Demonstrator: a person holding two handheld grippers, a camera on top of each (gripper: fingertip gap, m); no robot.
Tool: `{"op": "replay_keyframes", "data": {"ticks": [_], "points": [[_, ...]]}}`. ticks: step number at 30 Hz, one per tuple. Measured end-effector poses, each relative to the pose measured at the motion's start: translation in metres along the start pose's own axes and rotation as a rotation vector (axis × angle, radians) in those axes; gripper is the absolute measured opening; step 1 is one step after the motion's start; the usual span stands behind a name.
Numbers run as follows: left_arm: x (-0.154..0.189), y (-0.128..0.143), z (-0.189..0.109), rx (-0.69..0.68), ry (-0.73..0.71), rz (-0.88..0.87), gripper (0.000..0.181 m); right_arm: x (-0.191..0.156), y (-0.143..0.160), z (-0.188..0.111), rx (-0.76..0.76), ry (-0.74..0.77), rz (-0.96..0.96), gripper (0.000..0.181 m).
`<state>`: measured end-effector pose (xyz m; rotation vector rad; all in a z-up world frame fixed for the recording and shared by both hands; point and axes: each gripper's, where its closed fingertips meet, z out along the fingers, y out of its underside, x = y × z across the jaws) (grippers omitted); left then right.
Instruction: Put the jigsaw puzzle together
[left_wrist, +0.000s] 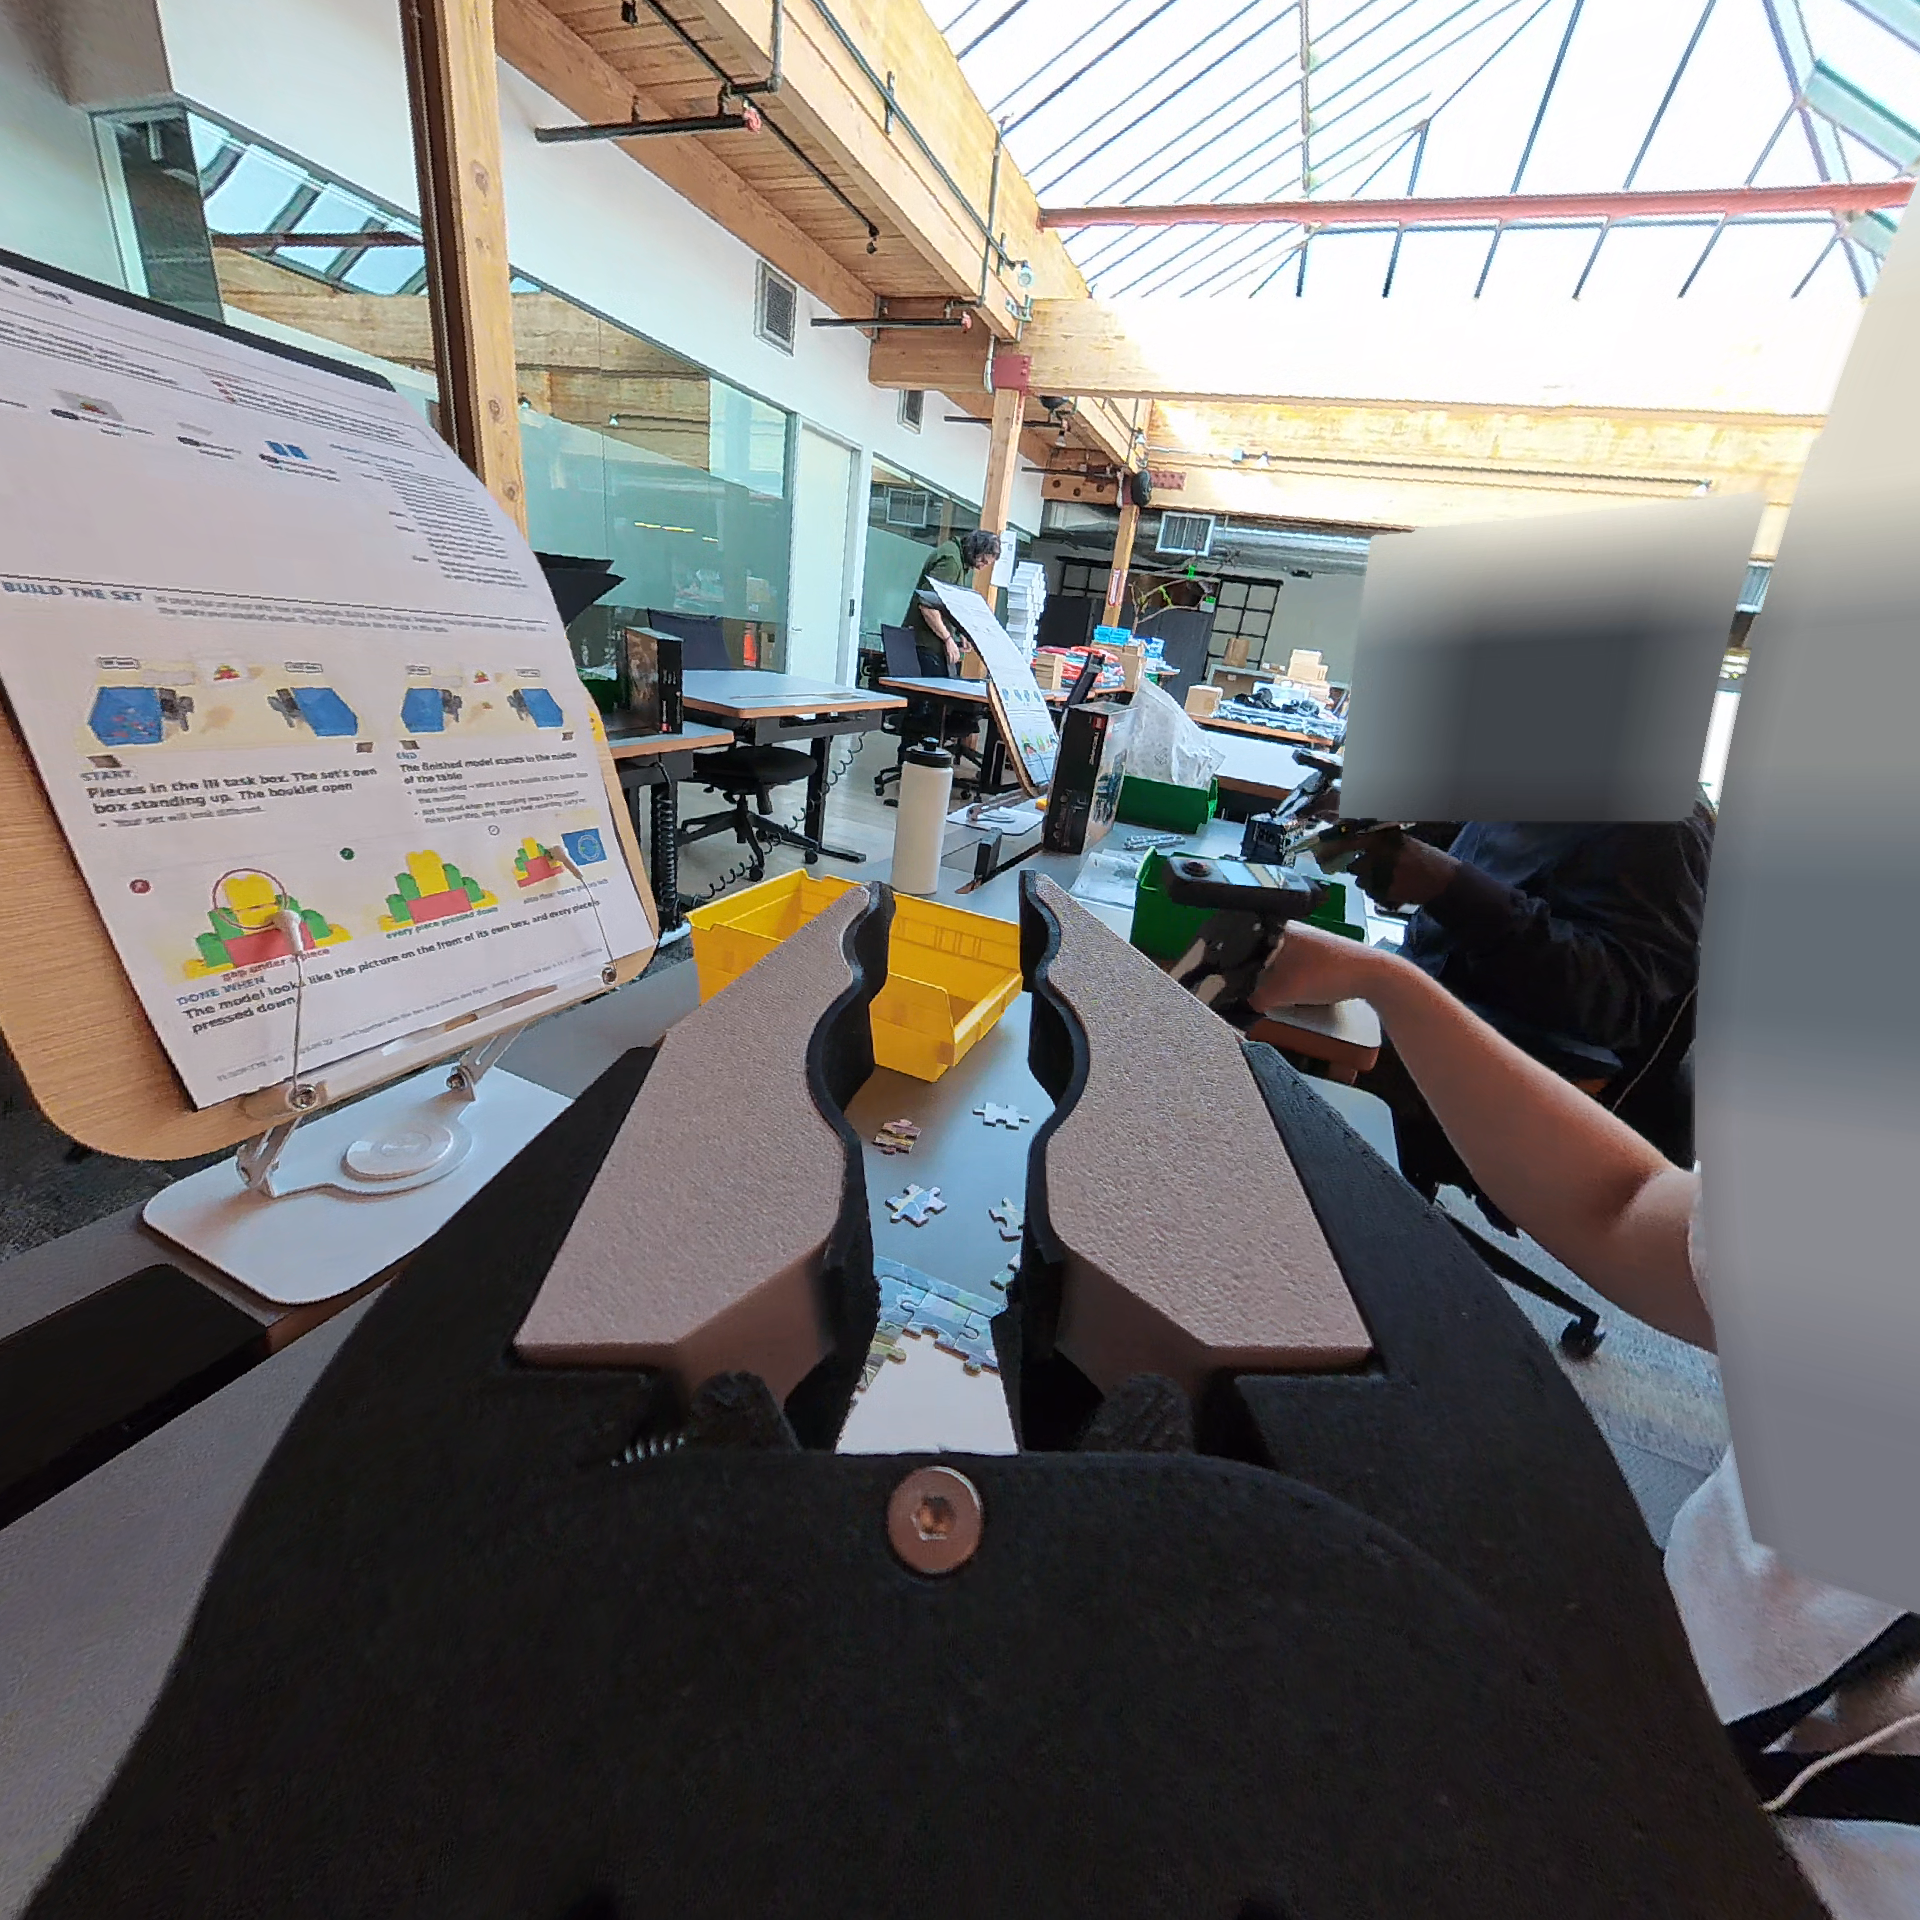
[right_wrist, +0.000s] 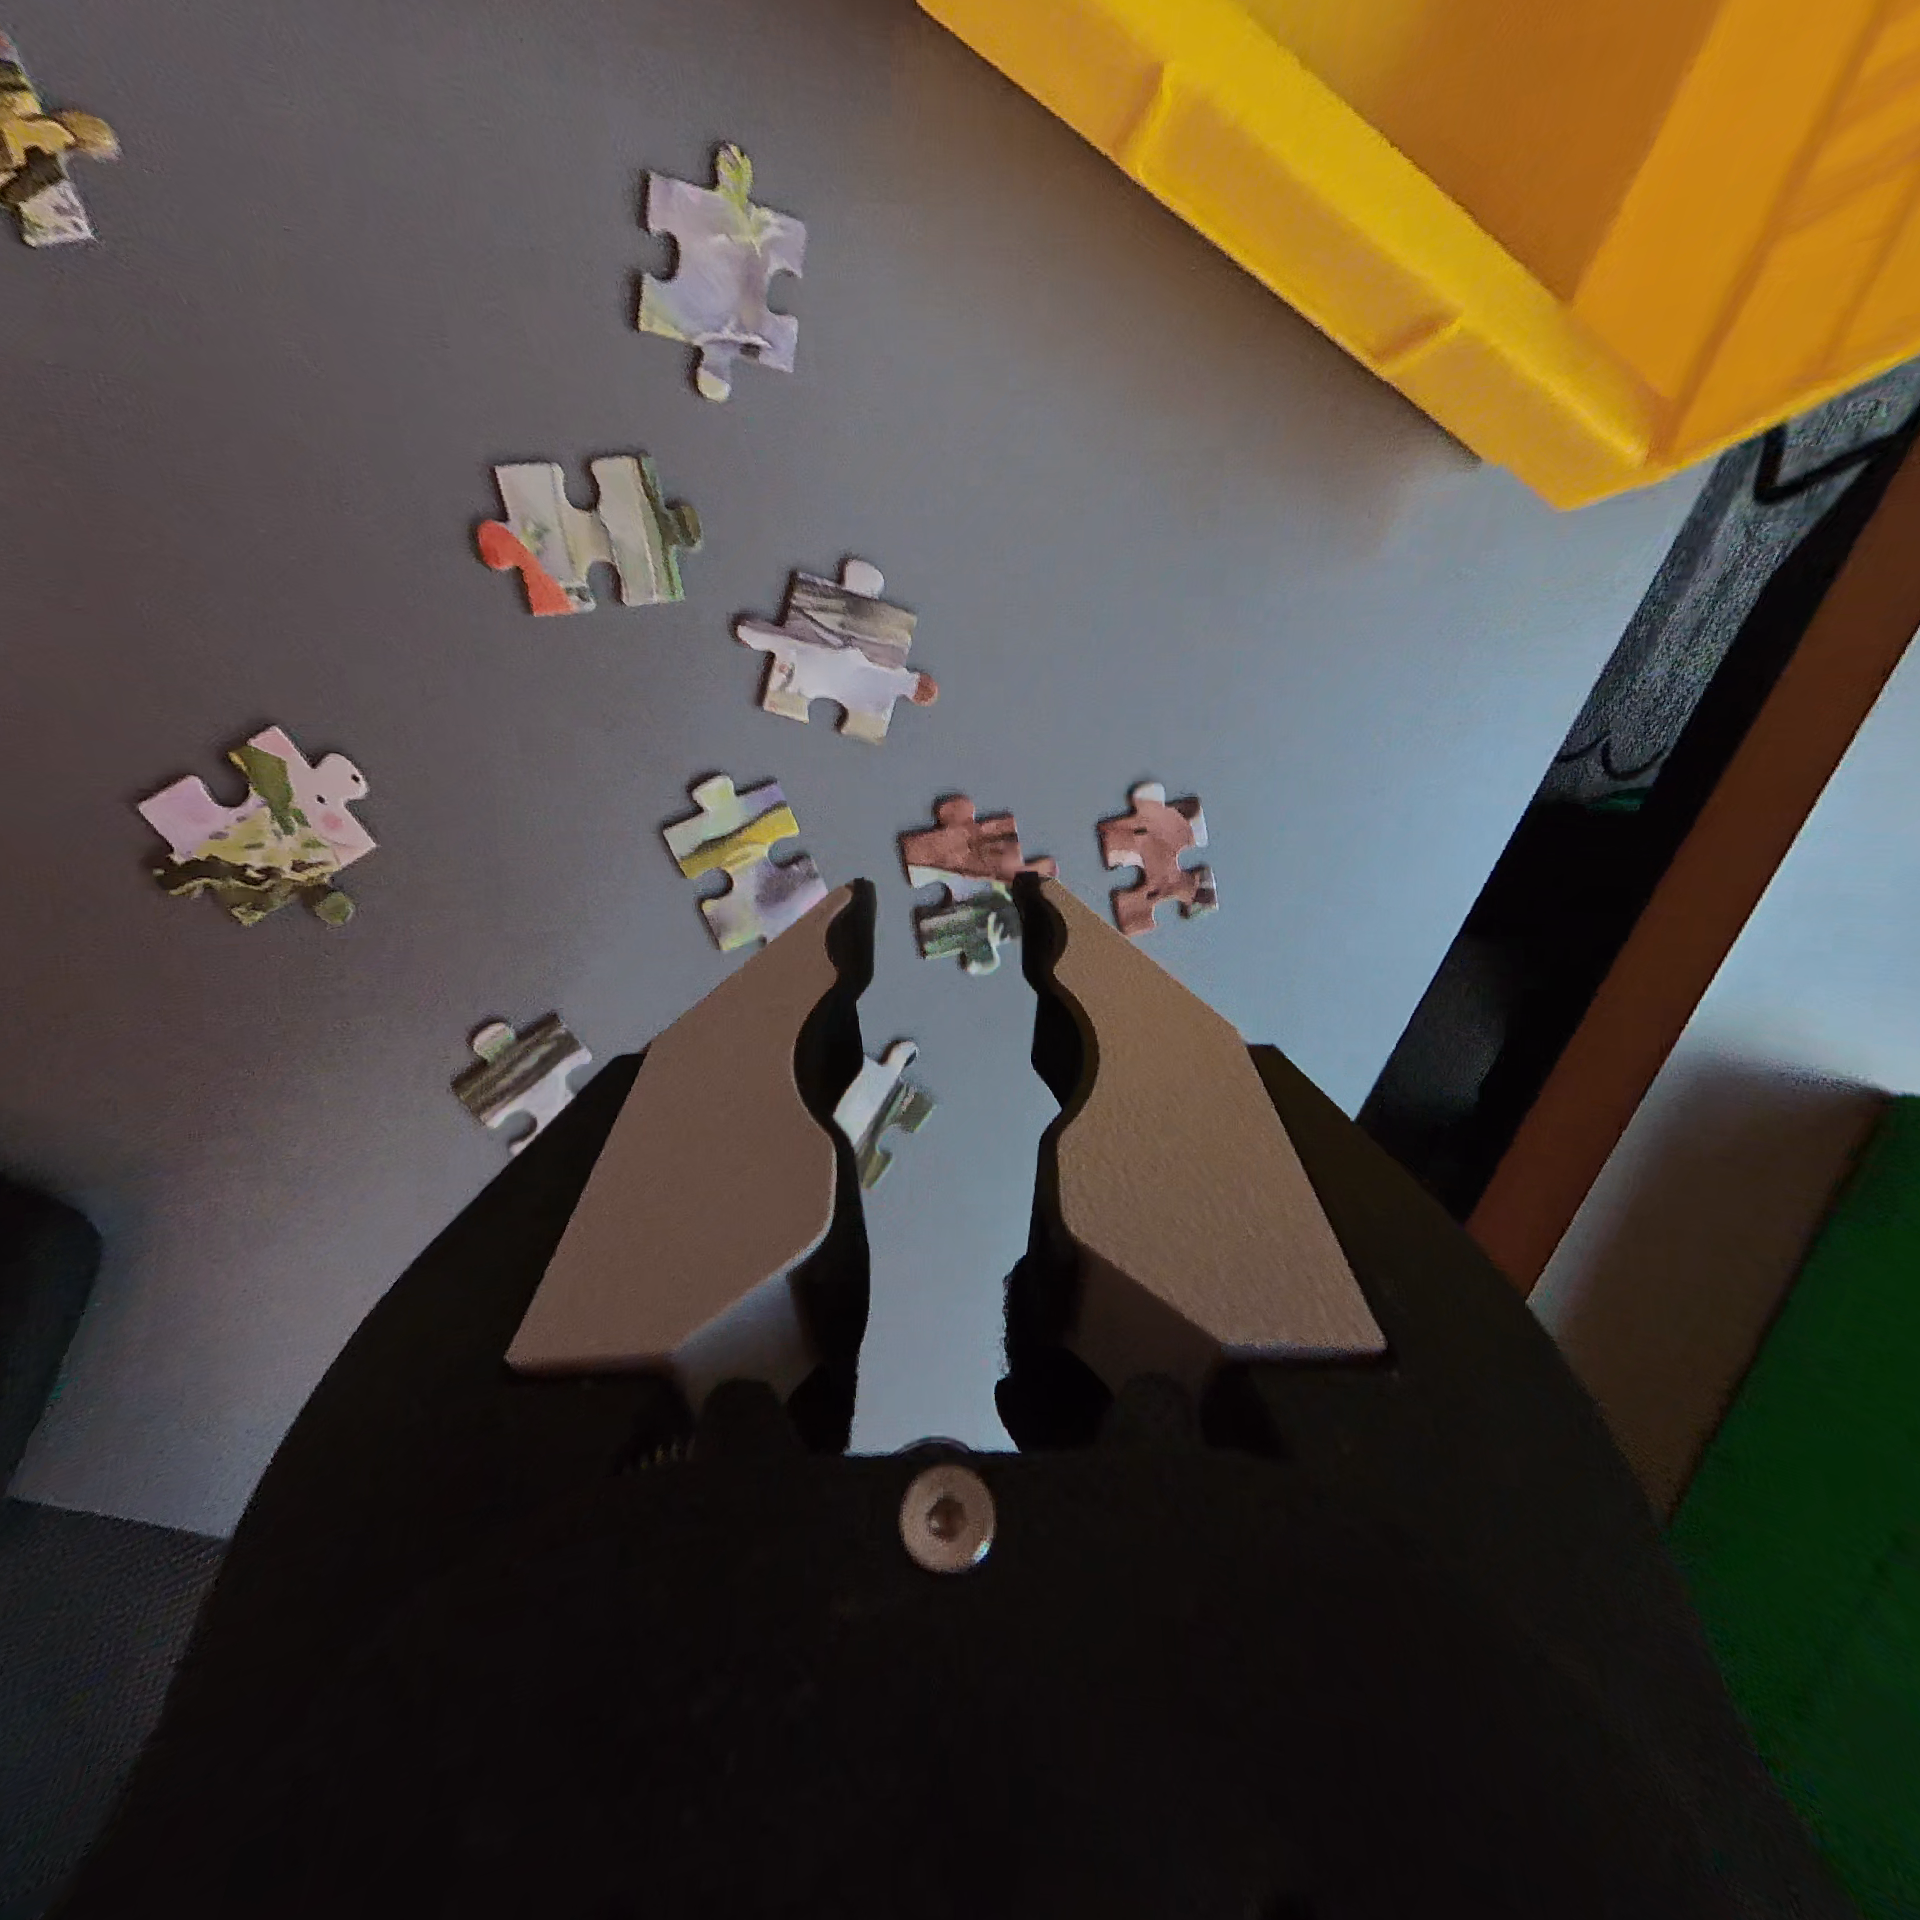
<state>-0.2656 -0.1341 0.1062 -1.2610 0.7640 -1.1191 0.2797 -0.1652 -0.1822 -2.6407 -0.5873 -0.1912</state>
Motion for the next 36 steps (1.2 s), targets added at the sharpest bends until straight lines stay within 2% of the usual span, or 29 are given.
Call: {"op": "replay_keyframes", "data": {"ticks": [9,14,22,26,31,33,36], "points": [[0.0,0.002,0.003,0.001,0.015,-0.023,0.022,0.006,0.066,-0.009,-0.049,0.02,0.084,0.027],[0.004,0.01,0.014,-0.041,0.02,-0.015,0.022,0.002,0.084,-0.014,-0.041,0.031,0.092,0.027],[0.009,0.029,0.036,-0.107,0.044,-0.016,0.025,-0.001,0.094,-0.01,-0.026,0.025,0.092,0.027],[0.014,0.05,0.056,-0.191,0.049,0.0,0.026,-0.008,0.094,-0.008,-0.02,0.024,0.072,0.027],[0.025,0.094,0.1,-0.338,0.036,0.076,0.028,-0.016,0.087,-0.009,-0.013,0.047,0.03,0.027],[0.033,0.117,0.121,-0.395,0.036,0.106,0.04,-0.021,0.084,-0.01,-0.011,0.054,0.01,0.027],[0.061,0.15,0.154,-0.43,0.116,0.085,0.047,-0.035,0.074,-0.011,0.021,0.018,-0.022,0.027]]}}
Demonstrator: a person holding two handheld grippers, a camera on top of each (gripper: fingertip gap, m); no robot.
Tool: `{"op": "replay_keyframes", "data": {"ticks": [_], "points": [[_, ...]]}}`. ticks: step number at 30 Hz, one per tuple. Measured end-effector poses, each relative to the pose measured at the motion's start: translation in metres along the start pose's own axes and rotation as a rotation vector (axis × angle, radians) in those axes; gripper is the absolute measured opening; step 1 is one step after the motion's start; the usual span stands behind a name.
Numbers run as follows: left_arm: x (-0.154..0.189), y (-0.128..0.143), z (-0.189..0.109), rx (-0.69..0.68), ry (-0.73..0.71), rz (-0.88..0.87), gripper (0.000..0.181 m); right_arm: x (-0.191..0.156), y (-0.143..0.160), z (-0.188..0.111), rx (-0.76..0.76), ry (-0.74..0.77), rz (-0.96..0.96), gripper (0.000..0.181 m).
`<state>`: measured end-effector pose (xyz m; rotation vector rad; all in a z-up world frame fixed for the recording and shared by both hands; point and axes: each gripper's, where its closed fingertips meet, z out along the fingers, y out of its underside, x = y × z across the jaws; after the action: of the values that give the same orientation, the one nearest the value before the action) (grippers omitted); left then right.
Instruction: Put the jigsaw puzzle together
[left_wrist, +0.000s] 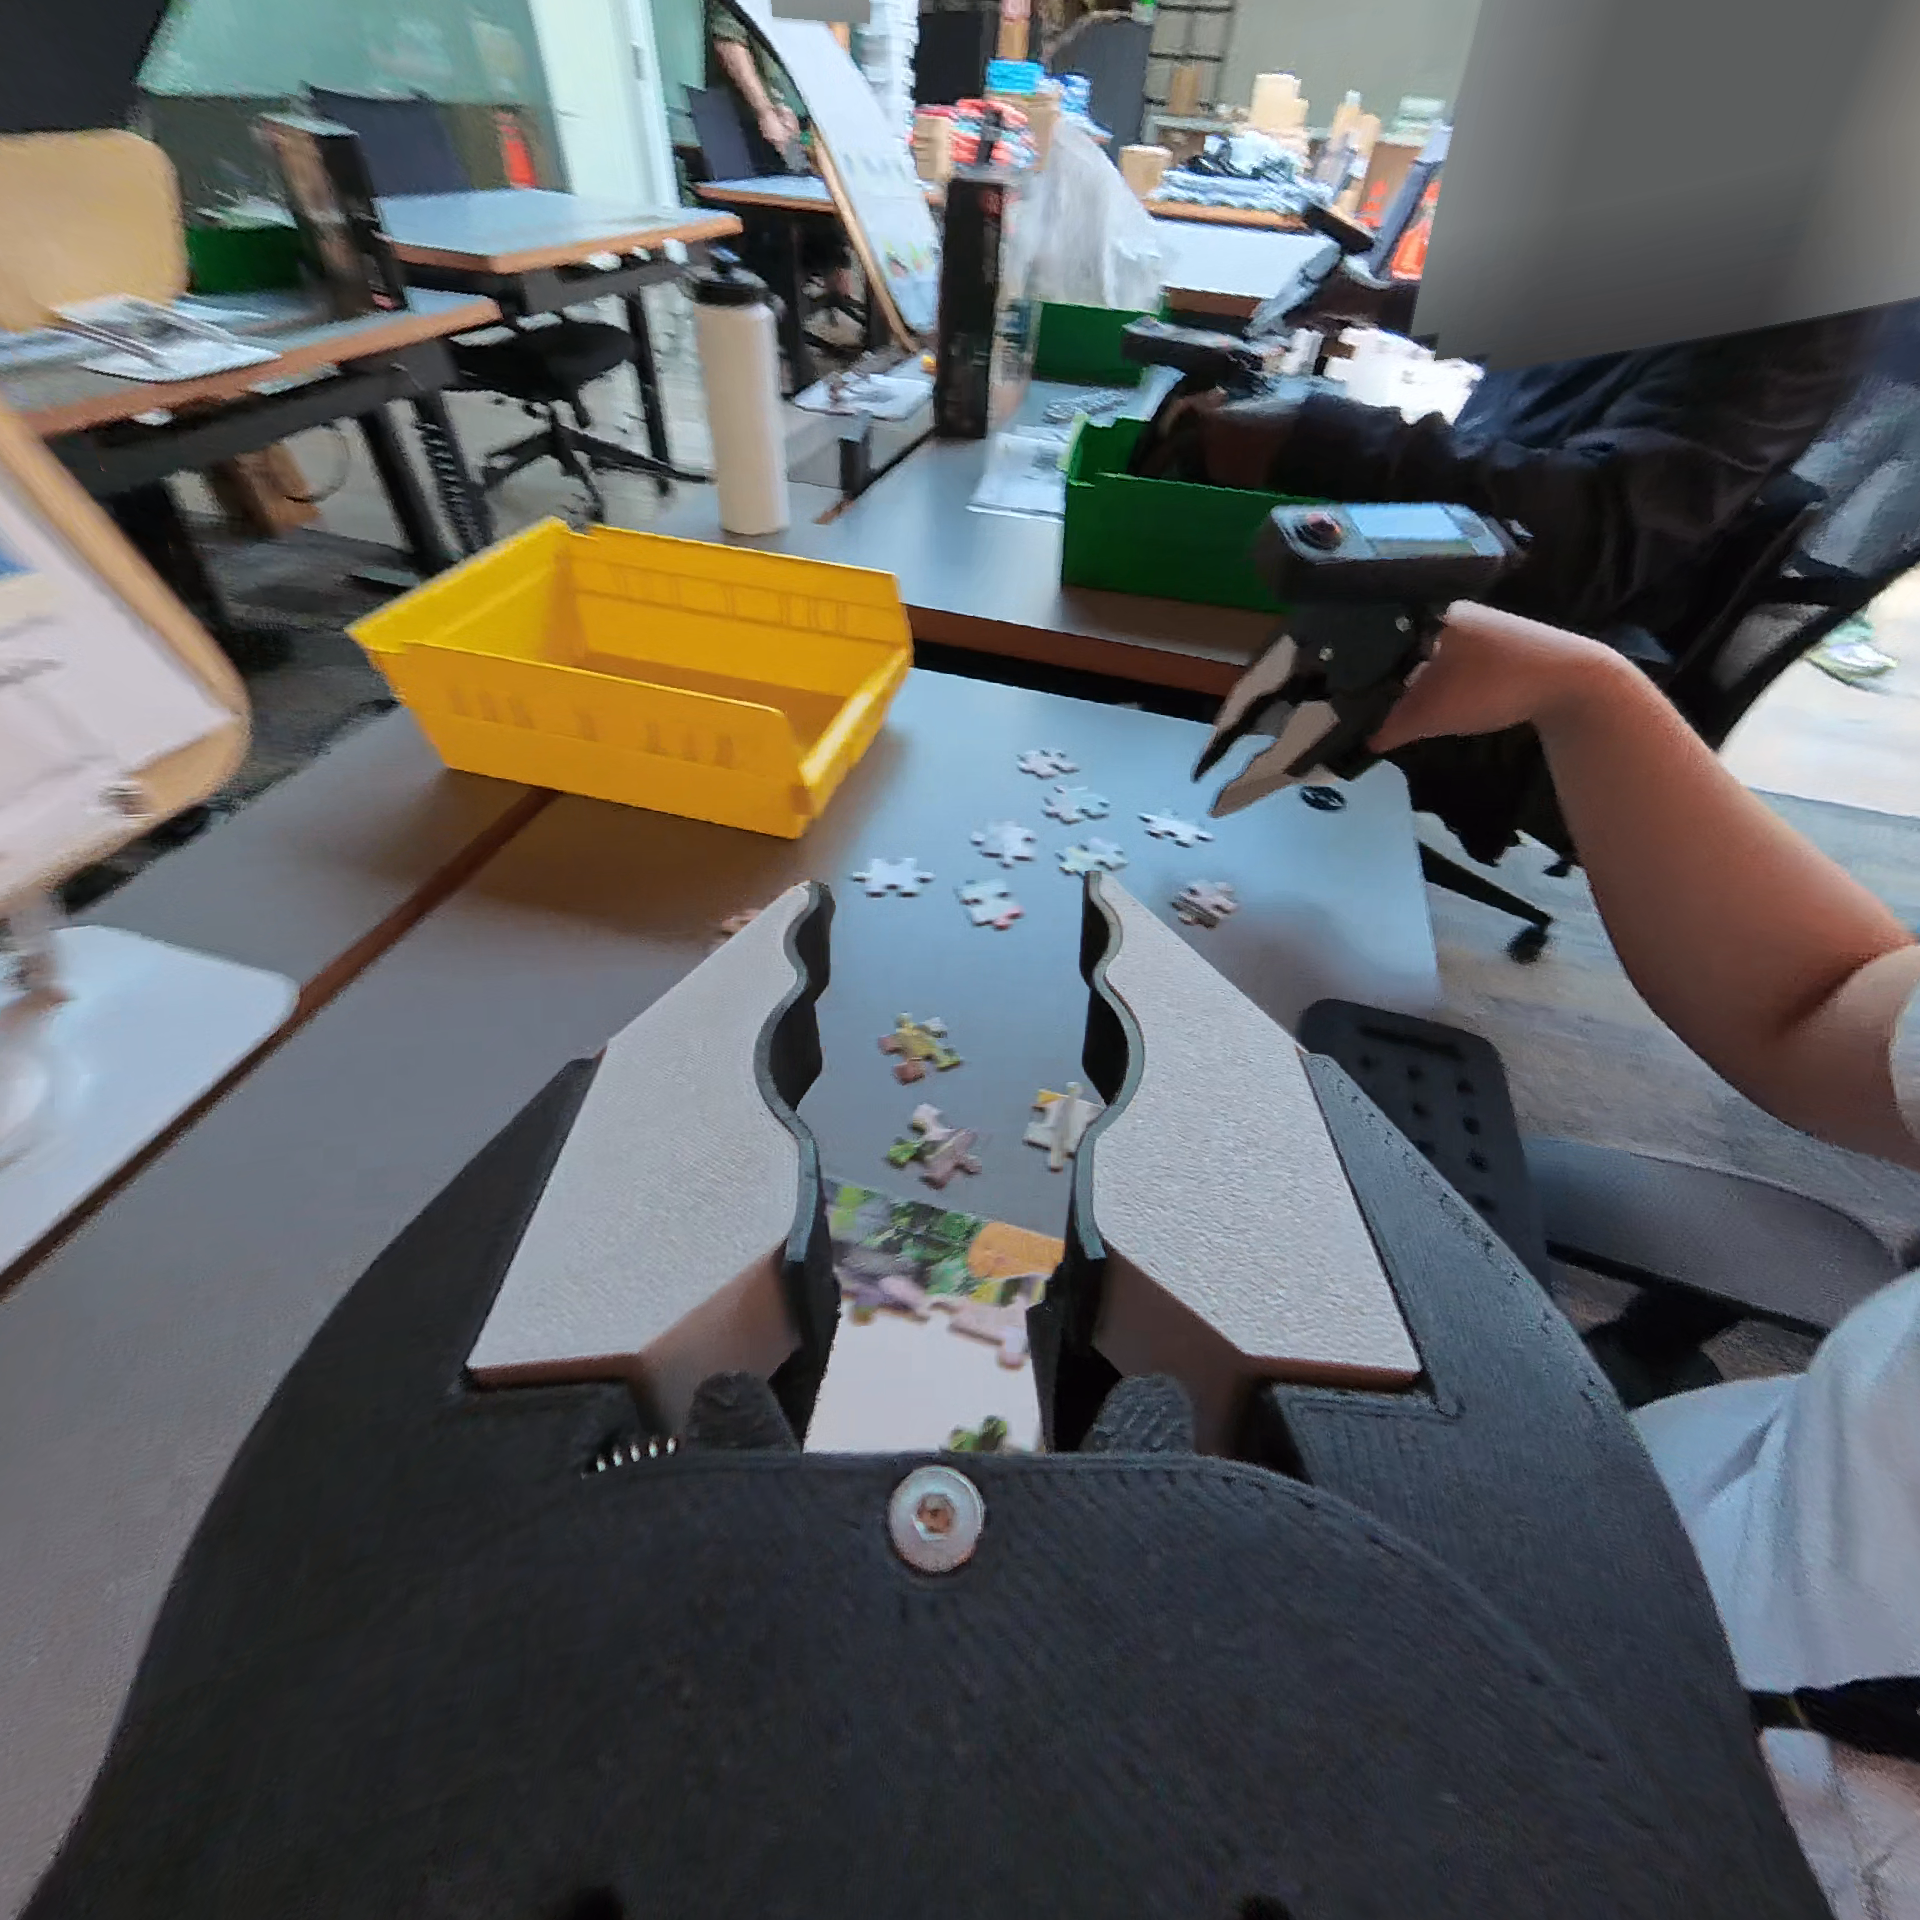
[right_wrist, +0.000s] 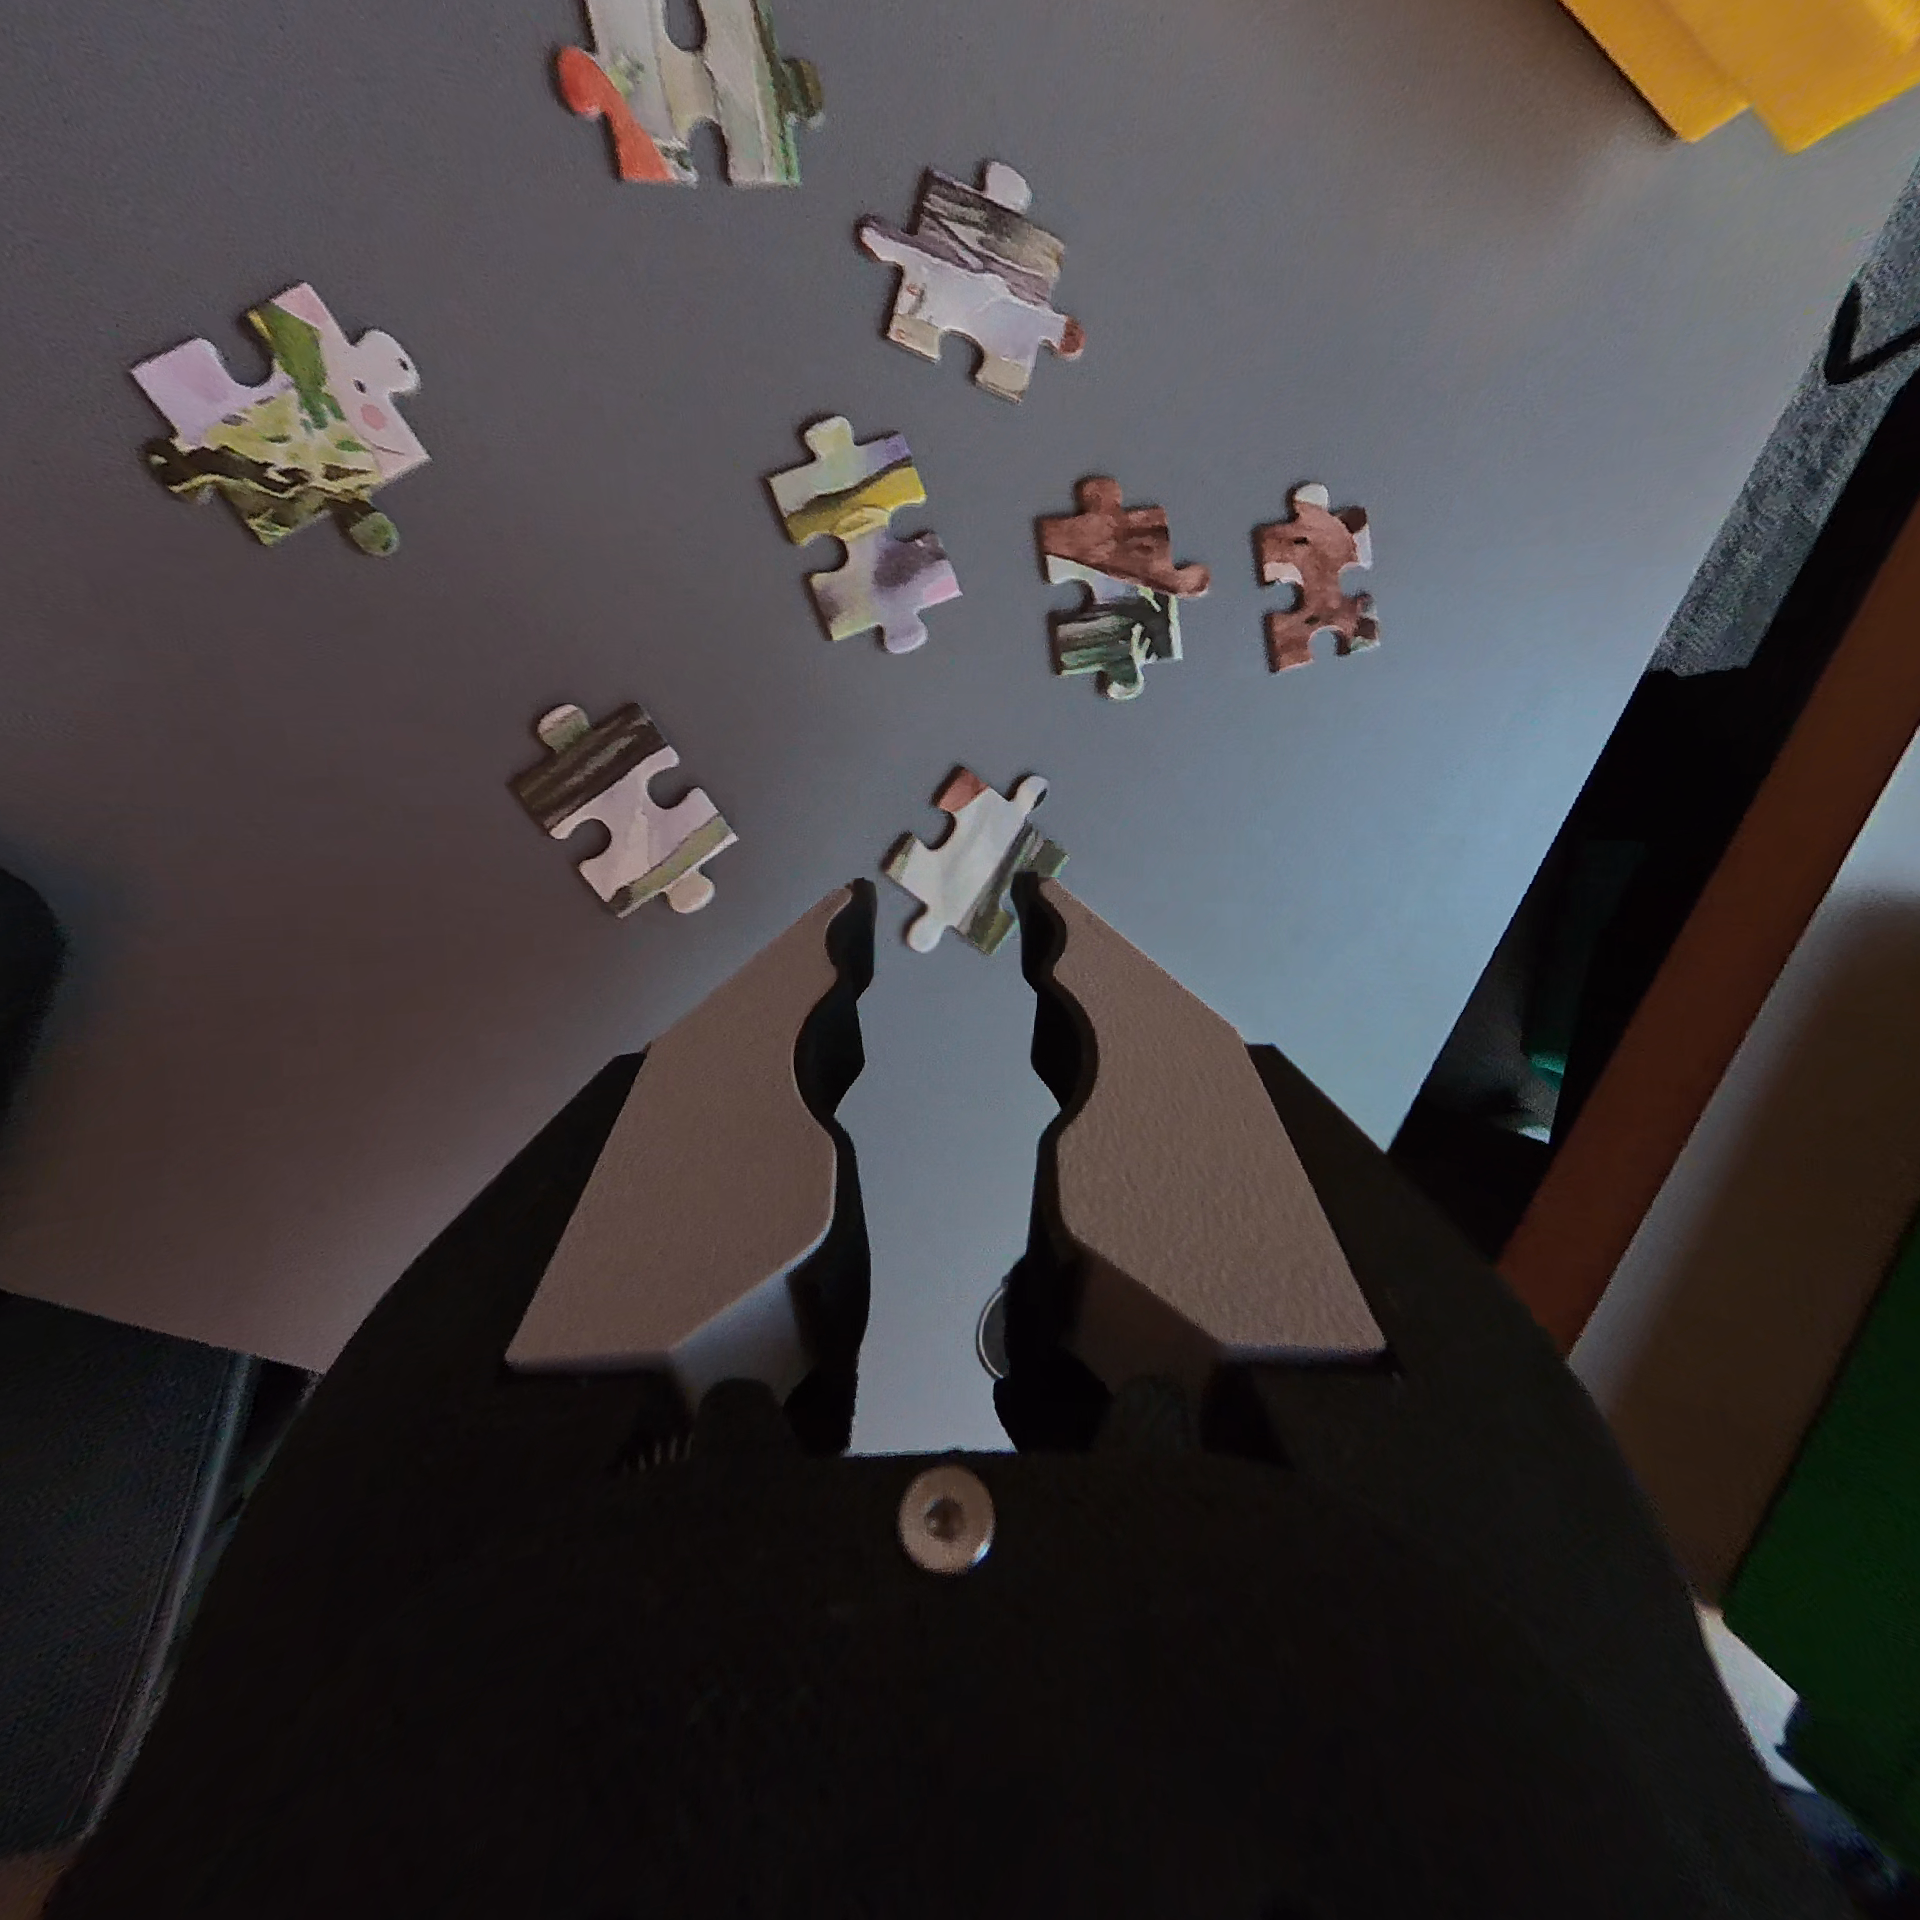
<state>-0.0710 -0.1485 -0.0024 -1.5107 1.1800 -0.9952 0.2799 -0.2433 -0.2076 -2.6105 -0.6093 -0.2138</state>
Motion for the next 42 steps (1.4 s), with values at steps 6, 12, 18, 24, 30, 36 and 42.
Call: {"op": "replay_keyframes", "data": {"ticks": [6,12,18,24,30,36,42], "points": [[0.028,0.062,0.068,-0.207,0.026,0.124,0.057,-0.017,-0.014,-0.001,0.038,-0.013,-0.041,0.027],[0.039,0.094,0.074,-0.345,0.101,0.209,0.06,-0.059,-0.041,-0.009,0.177,-0.149,-0.088,0.027],[0.025,0.083,0.055,-0.336,0.078,0.225,0.061,-0.09,-0.06,-0.017,0.256,-0.193,-0.138,0.027],[0.001,0.062,0.028,-0.294,-0.011,0.221,0.061,-0.164,-0.117,-0.011,0.438,-0.411,-0.081,0.03],[-0.021,0.027,-0.015,-0.173,-0.104,0.172,0.058,-0.2,-0.136,0.027,0.34,-0.396,-0.098,0.041],[-0.039,0.005,-0.049,-0.072,-0.163,0.081,0.055,-0.202,-0.134,0.043,0.277,-0.37,-0.118,0.036],[-0.044,-0.004,-0.062,-0.029,-0.173,0.054,0.048,-0.196,-0.136,0.046,0.269,-0.41,-0.16,0.026]]}}
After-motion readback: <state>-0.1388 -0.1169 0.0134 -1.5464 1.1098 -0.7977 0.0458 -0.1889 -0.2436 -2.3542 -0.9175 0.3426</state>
